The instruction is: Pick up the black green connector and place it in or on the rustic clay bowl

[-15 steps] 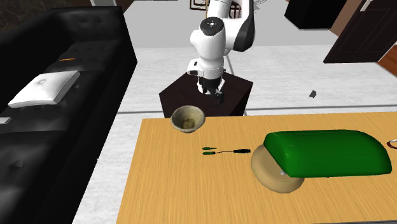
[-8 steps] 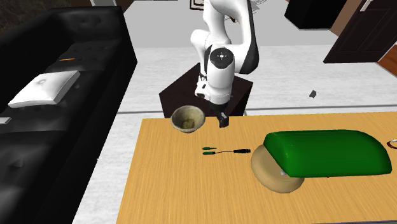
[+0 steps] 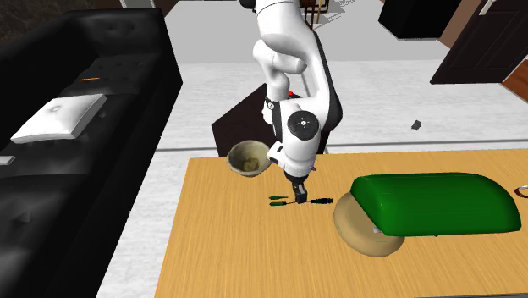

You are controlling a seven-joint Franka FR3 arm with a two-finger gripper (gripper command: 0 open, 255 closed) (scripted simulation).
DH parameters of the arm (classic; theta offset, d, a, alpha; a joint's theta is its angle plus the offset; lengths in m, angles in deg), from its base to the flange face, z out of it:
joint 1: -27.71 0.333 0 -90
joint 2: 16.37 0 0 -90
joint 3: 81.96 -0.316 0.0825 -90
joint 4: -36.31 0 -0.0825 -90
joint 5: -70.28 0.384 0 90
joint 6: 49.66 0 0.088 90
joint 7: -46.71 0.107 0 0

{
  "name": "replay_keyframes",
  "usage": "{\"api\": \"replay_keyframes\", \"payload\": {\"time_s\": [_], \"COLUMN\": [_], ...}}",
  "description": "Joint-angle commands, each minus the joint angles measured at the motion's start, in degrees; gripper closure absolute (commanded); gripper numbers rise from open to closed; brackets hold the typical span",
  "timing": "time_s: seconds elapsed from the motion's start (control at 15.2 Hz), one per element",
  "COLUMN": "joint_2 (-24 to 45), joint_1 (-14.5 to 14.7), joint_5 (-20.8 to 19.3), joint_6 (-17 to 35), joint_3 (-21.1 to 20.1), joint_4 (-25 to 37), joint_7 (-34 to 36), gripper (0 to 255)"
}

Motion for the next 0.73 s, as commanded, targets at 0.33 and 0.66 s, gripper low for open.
{"api": "replay_keyframes", "payload": {"time_s": [0.33, 0.66], "joint_2": [9.6, 11.5], "joint_1": [4.6, 5.5], "joint_5": [-6.2, -7.7], "joint_6": [3.7, 5.9], "joint_3": [4.3, 5.4], "joint_4": [4.5, 4.1], "joint_7": [8.2, 9.1], "gripper": [0, 0]}}
